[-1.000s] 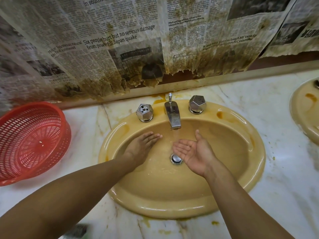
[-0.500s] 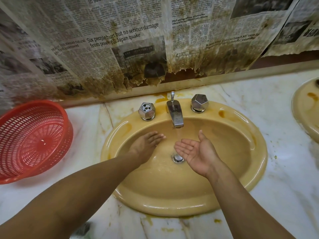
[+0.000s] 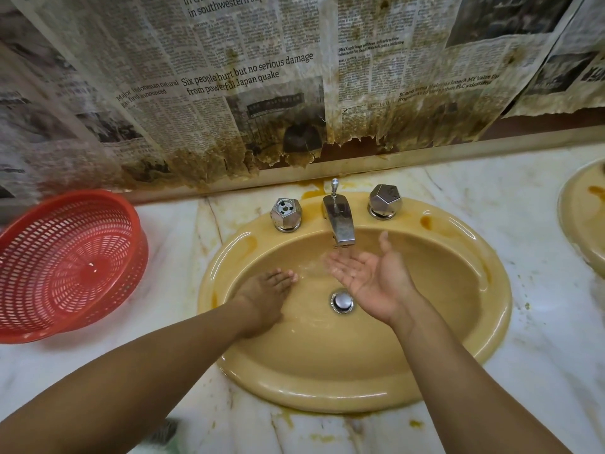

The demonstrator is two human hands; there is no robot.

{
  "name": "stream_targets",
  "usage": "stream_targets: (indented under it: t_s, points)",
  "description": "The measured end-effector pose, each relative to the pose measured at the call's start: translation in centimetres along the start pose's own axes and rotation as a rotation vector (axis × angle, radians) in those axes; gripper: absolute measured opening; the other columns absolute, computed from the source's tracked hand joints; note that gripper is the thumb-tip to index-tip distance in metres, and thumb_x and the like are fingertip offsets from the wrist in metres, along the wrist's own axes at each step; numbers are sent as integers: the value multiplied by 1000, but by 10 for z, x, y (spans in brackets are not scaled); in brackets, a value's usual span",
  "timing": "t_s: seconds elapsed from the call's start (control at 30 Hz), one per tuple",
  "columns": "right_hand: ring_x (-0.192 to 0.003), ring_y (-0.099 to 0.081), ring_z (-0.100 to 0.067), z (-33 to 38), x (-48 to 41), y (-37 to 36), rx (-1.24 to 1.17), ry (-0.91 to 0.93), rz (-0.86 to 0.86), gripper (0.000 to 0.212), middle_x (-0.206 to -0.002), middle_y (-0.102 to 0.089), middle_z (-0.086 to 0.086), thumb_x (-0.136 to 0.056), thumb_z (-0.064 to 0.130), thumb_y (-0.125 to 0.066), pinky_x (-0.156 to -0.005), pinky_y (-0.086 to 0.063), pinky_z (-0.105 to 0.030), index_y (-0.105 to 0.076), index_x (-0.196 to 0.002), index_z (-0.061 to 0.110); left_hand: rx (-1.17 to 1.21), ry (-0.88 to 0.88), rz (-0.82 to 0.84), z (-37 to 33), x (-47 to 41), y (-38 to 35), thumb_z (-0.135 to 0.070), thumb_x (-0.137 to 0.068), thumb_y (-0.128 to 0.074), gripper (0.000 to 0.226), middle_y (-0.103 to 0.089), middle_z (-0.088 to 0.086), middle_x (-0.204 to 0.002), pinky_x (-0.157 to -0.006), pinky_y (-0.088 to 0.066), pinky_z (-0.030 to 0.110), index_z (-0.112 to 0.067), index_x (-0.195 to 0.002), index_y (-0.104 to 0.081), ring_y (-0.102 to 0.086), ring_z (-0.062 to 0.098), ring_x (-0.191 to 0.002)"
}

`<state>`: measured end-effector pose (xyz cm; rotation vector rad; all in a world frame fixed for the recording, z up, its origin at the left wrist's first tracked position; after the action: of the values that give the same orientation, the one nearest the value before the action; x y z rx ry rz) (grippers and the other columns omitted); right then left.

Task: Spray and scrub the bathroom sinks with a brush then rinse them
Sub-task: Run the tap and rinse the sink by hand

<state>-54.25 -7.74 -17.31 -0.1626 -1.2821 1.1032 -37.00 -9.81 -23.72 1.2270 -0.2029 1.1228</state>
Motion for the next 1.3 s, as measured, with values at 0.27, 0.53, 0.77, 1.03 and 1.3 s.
stream_targets:
  t_s: [0.27, 0.53, 0.77, 1.03, 1.3]
  points:
    - [-131, -52, -45, -5, -6, 41, -28, -27, -96, 87, -140, -52, -34, -102, 62, -38, -116, -40, -49, -38, -145, -14, -96, -47, 66, -2, 15, -20, -66, -104, -18, 84, 24, 4, -168, -127, 13, 46, -14, -163, 11, 22, 18, -156]
    - [-132, -52, -44, -11, -12, -3, -24, -20, 13, 86, -137, -55, -34, -101, 64, -38, -116, -39, -50, -45, -138, -13, 25, 30, 57, -1, 15, -17, -70, -102, -21, 89, 25, 1, -168, -124, 19, 43, -15, -164, 11, 22, 15, -156]
    - [-130, -54, -43, -10, -14, 48, -43, -18, -135, 83, -140, -52, -32, -104, 59, -36, -117, -39, -50, -41, -144, -13, -8, 39, 160, 3, 20, -21, -71, -102, -23, 89, 22, -2, -169, -126, 12, 40, -16, -163, 11, 17, 14, -157]
    - [-131, -54, -45, -23, -6, -24, -94, -44, 79, 84, -132, -60, -35, -102, 63, -34, -118, -36, -50, -51, -131, -14, 44, 24, 181, -3, 24, -20, -55, -107, -27, 78, 15, 1, -172, -127, 12, 45, -13, -164, 5, 13, 17, -159]
    - [-126, -56, -46, -8, -7, 49, -95, 15, -141, 66, -134, -57, -33, -110, 45, -31, -113, -43, -48, -47, -138, -13, 137, 50, 210, -4, 37, -28, -61, -107, -27, 80, 18, -2, -171, -127, 8, 40, -15, -165, 4, 15, 14, -158]
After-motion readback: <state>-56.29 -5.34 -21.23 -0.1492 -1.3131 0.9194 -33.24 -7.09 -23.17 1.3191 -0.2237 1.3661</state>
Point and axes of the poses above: each hand's wrist, its own x-axis away from the middle knuckle, its own y-axis out of the back of the hand, z = x × y, the point moved 10 cm from there along -x, towards the middle knuckle
